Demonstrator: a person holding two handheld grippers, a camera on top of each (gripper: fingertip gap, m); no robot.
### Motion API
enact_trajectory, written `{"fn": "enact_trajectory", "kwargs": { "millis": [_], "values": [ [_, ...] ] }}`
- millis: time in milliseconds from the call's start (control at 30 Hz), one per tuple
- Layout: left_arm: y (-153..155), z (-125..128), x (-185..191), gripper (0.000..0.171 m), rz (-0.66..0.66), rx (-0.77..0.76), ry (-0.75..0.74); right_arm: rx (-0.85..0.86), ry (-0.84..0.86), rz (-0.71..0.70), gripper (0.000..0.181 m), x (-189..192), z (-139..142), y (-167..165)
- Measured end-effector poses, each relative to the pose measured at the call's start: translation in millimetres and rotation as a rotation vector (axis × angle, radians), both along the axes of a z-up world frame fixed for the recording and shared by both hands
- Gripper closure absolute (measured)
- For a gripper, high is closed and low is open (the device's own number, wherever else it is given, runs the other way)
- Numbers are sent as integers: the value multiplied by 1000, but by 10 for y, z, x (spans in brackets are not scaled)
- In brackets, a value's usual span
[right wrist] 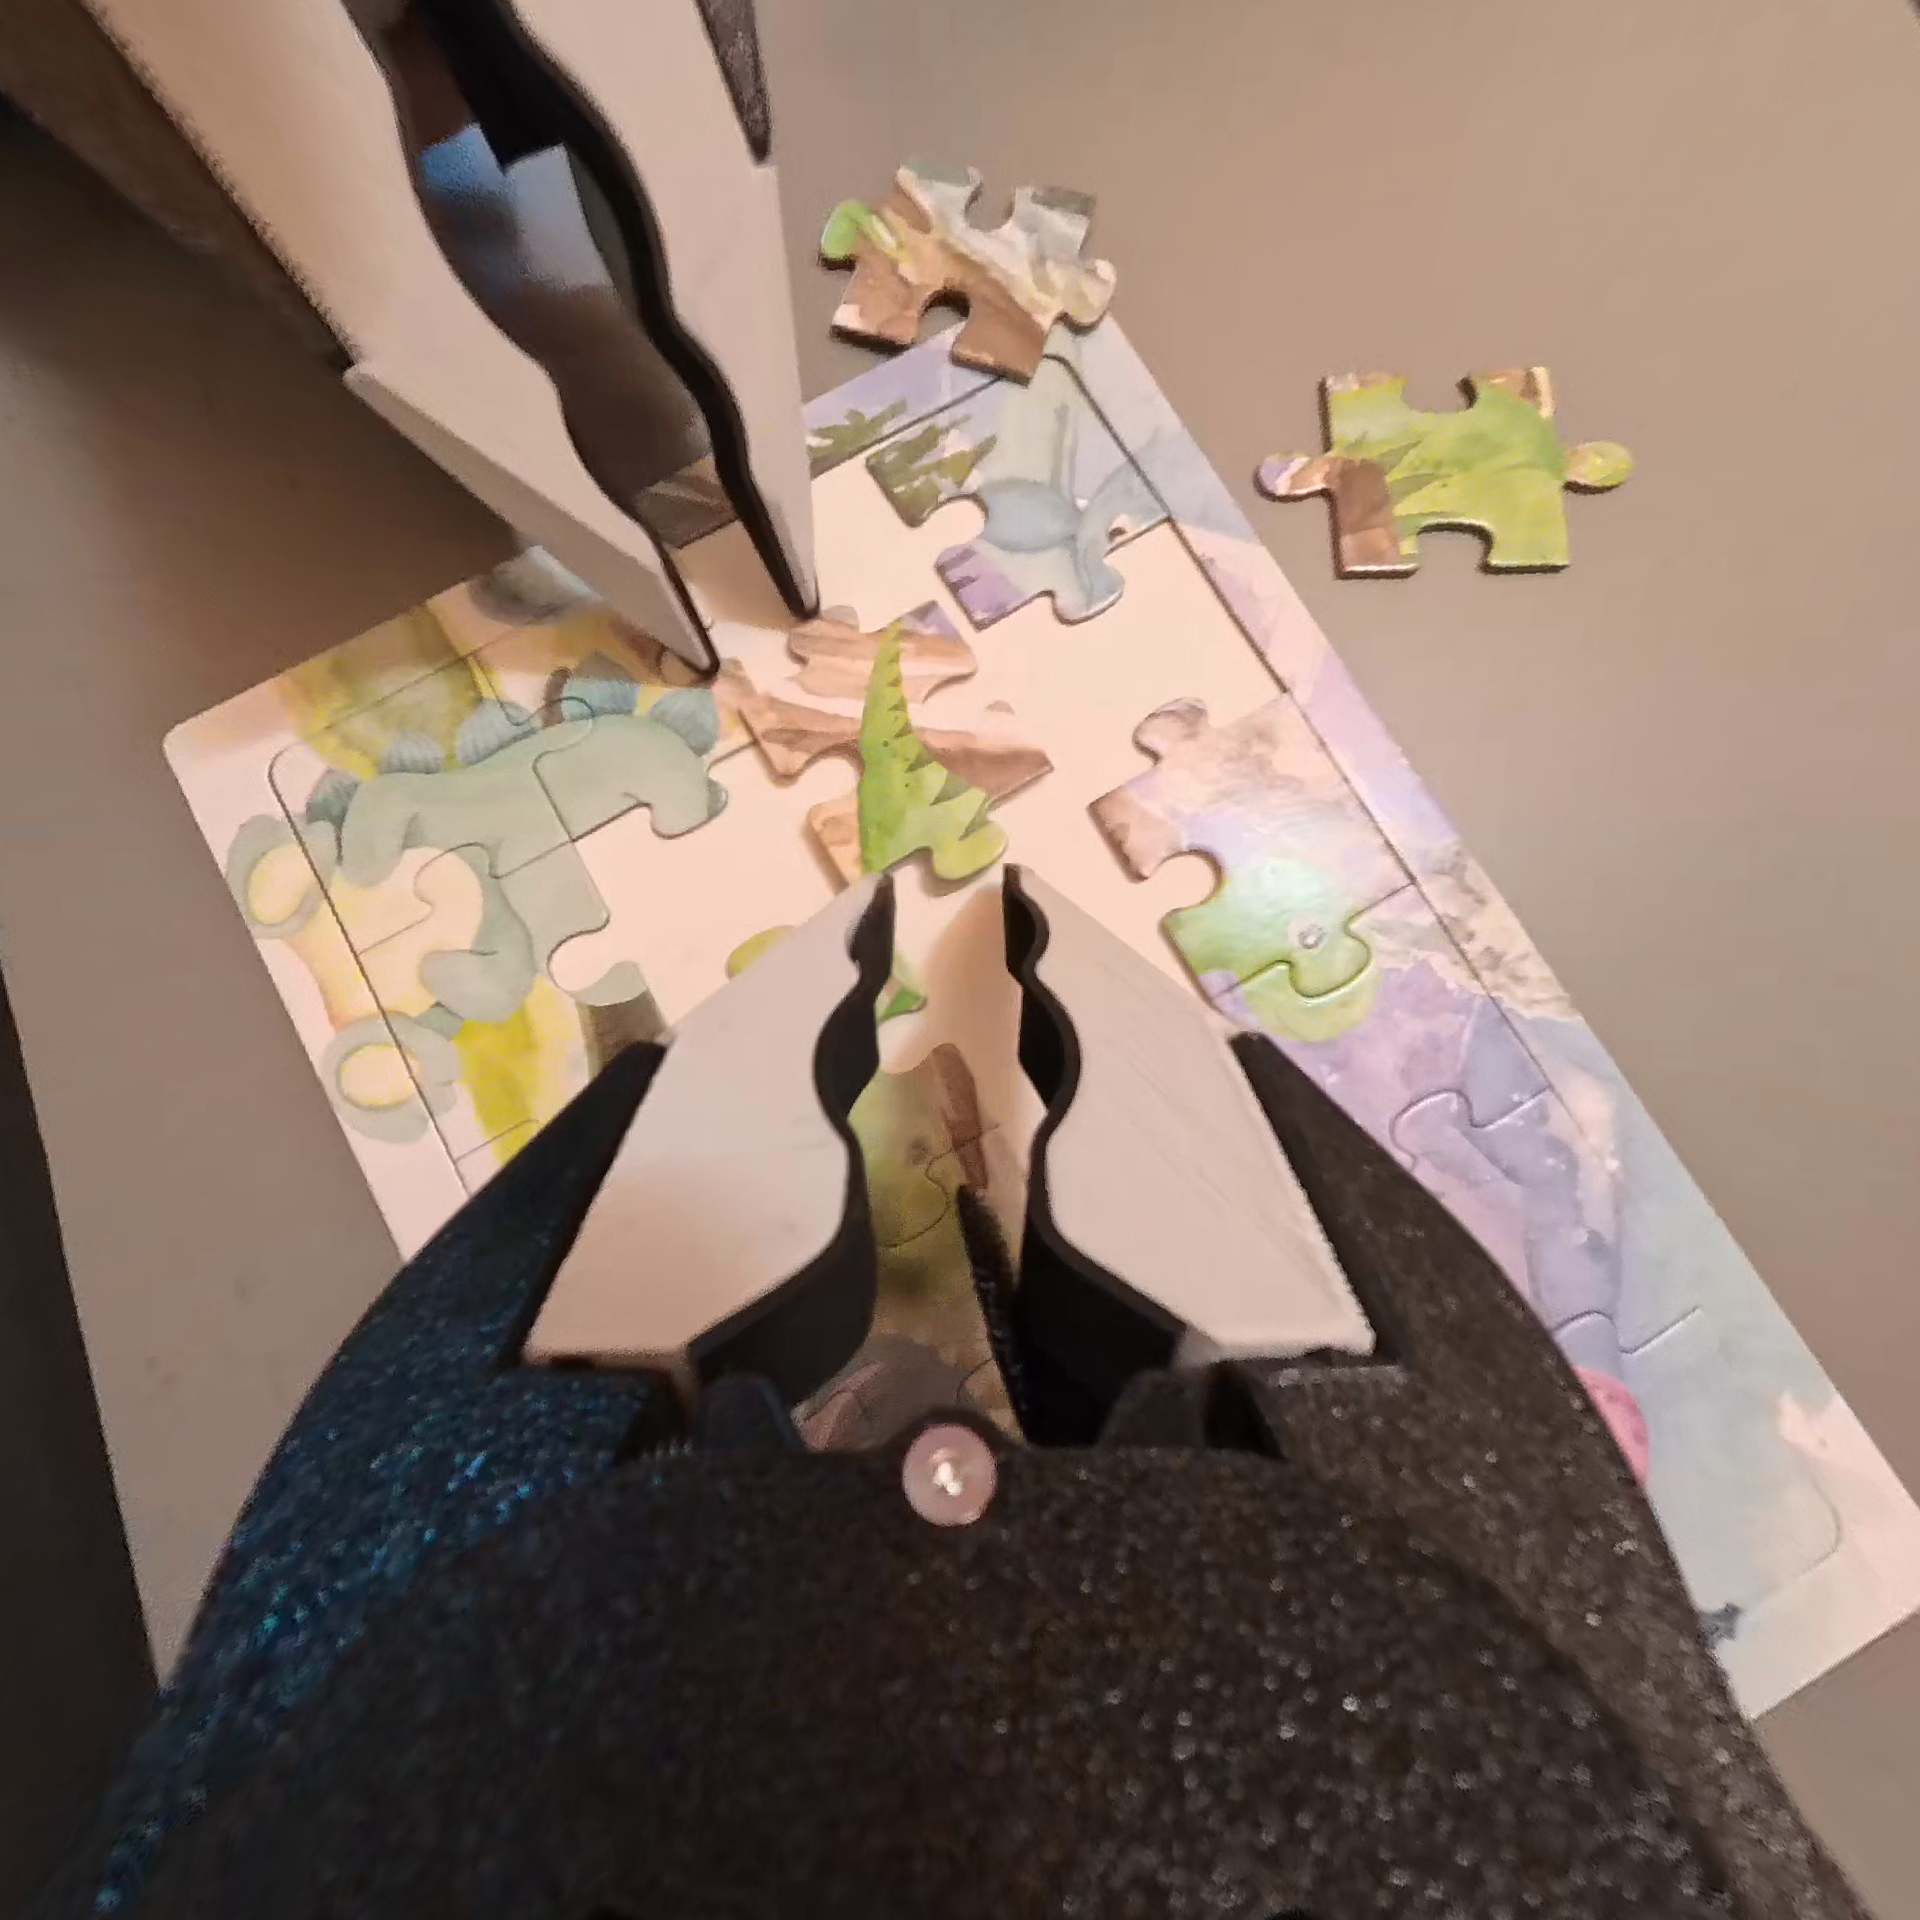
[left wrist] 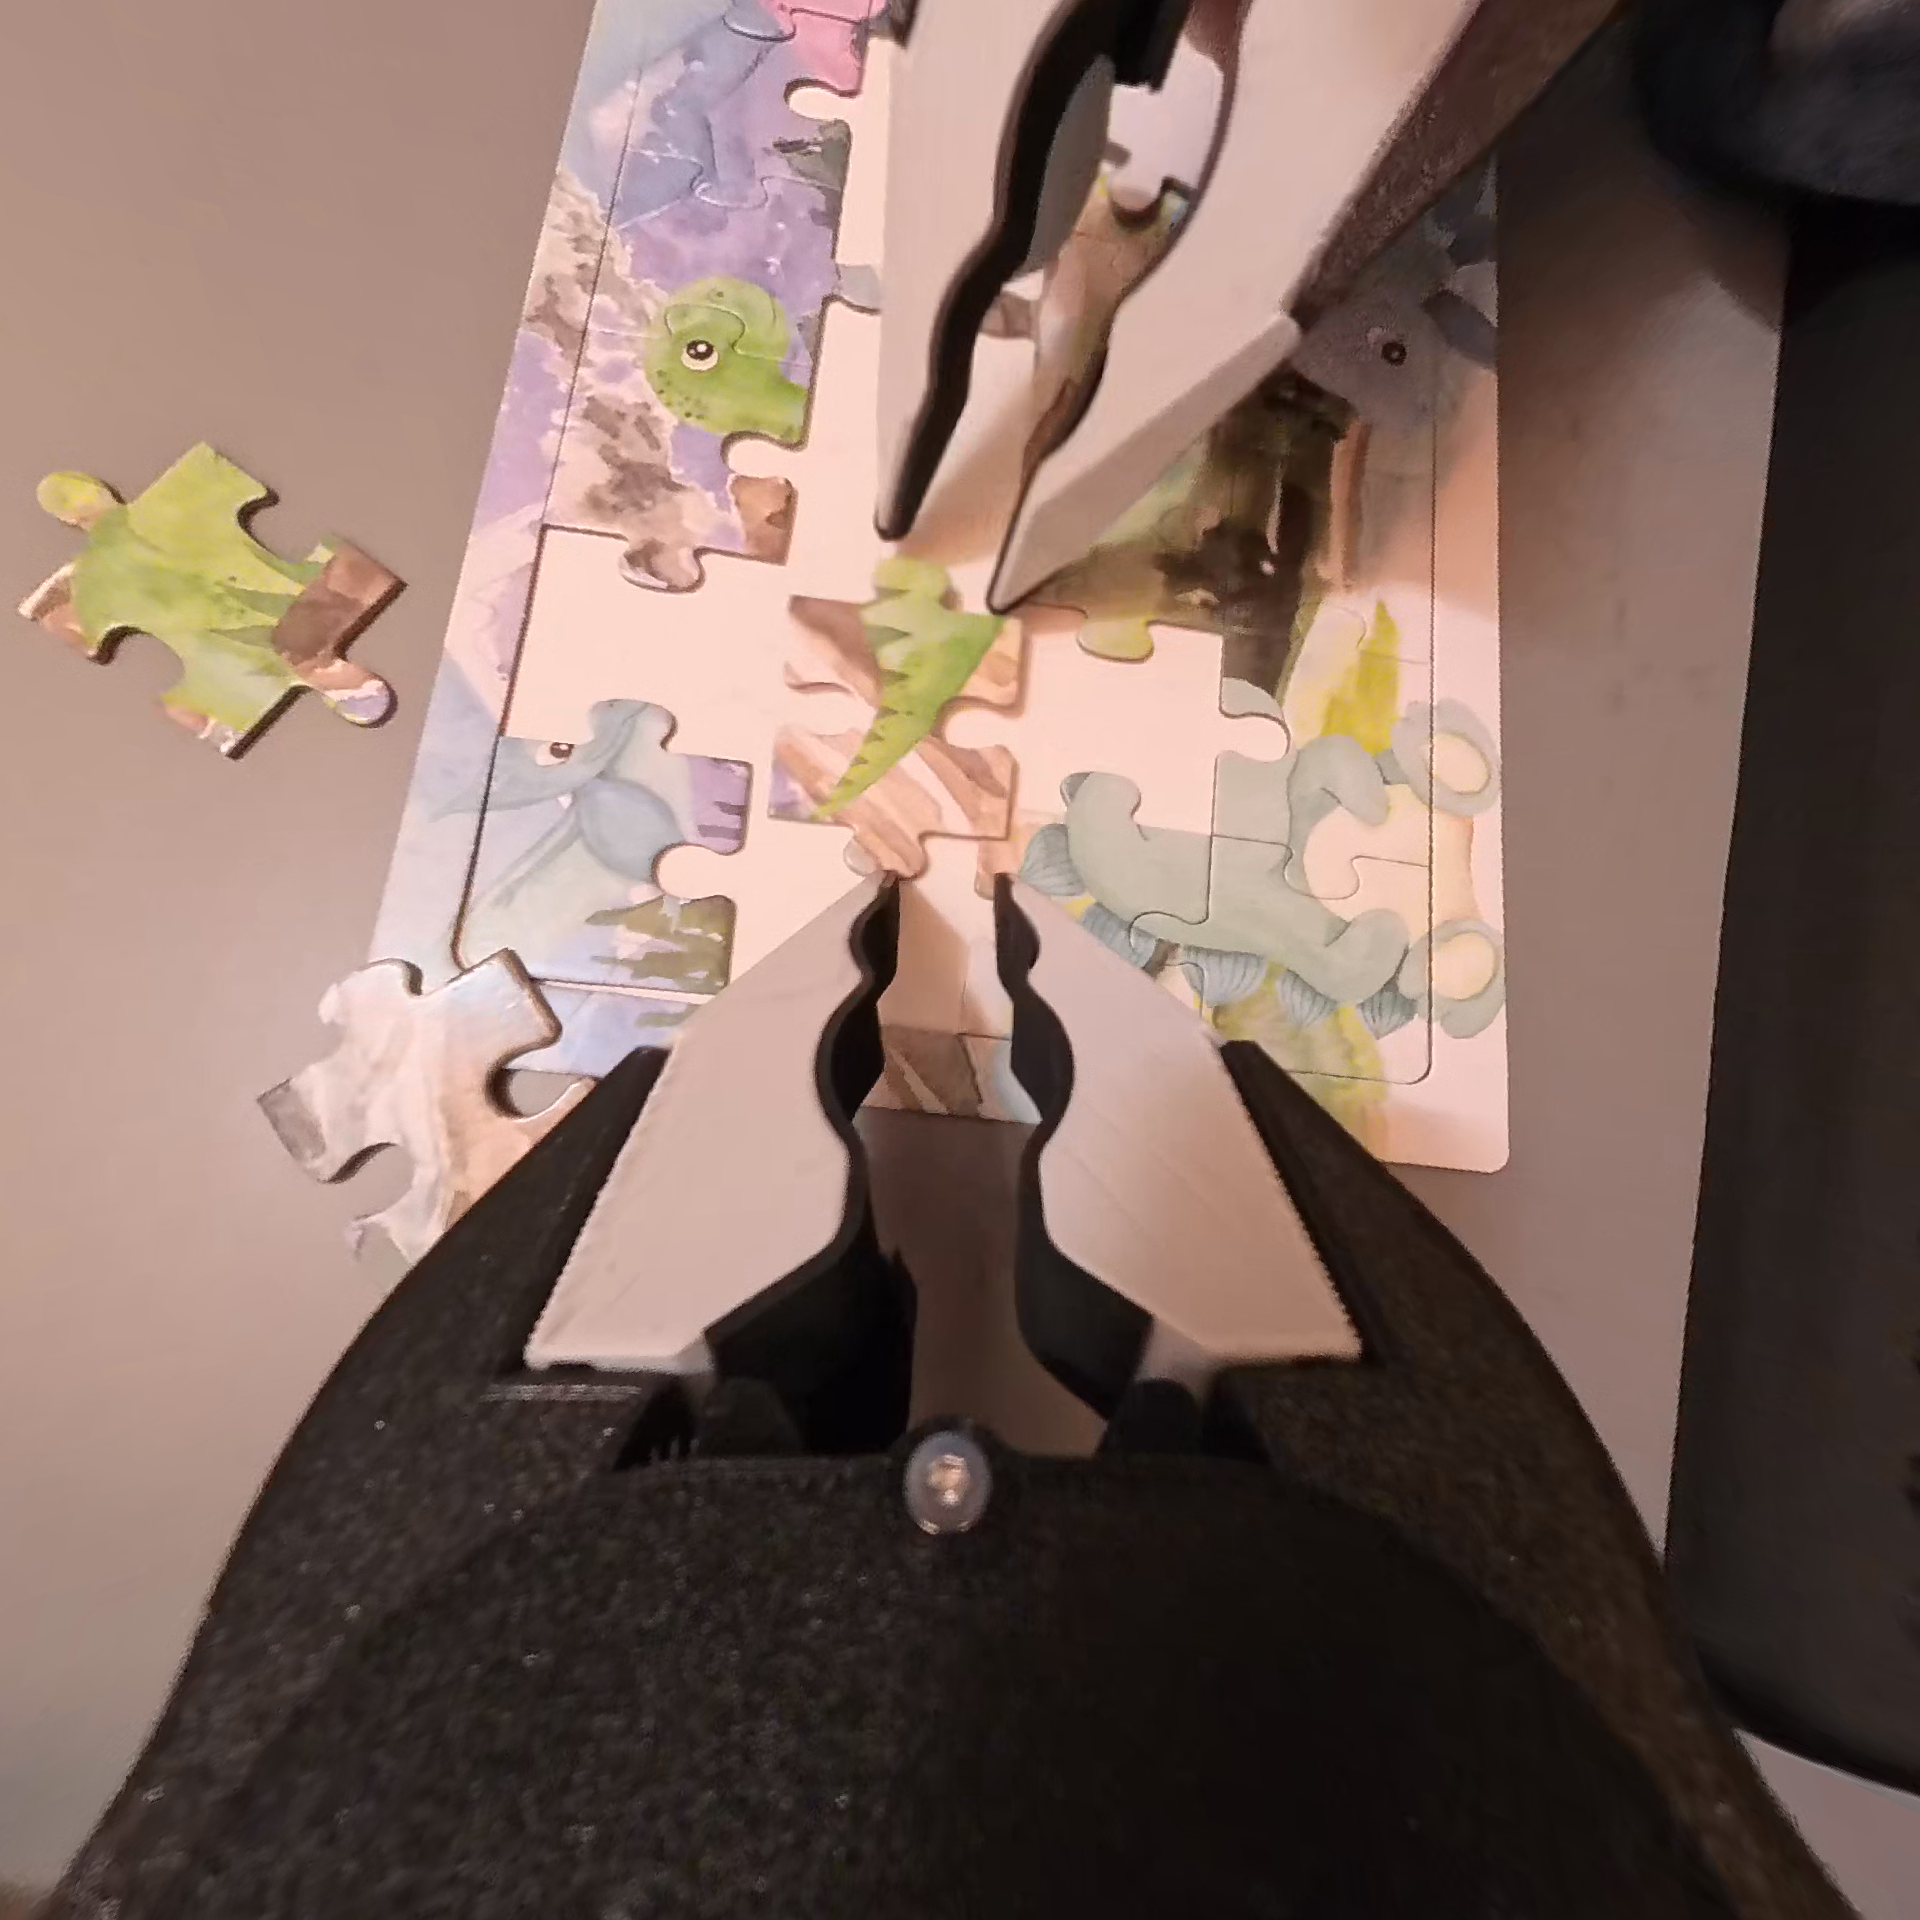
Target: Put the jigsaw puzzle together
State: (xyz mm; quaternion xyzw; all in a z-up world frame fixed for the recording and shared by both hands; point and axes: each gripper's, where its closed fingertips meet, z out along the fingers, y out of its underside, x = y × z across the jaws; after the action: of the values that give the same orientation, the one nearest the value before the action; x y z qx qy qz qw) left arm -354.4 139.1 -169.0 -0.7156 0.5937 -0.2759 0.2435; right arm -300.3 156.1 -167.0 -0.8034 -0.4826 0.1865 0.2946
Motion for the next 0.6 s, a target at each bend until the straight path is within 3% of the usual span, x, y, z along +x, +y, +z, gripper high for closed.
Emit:
{"fn": "enact_trajectory", "kwargs": {
  "millis": [200,300,367,500,600],
  "values": [
    [182,63,-98,153,61,70,4,-32,4,0,162,-5,-40,-33],
    [517,149,-375,145,232,104,-4,24,4,-37,162,61,29,23],
    [688,135,-581,127,338,122,13,25,34,-67,162,108,73,42],
    [731,39,-686,115,409,89,15,29,65,-116,162,168,83,43],
    [711,-22,-651,116,419,84,27,62,46,-117,162,167,76,19]
  ]
}}
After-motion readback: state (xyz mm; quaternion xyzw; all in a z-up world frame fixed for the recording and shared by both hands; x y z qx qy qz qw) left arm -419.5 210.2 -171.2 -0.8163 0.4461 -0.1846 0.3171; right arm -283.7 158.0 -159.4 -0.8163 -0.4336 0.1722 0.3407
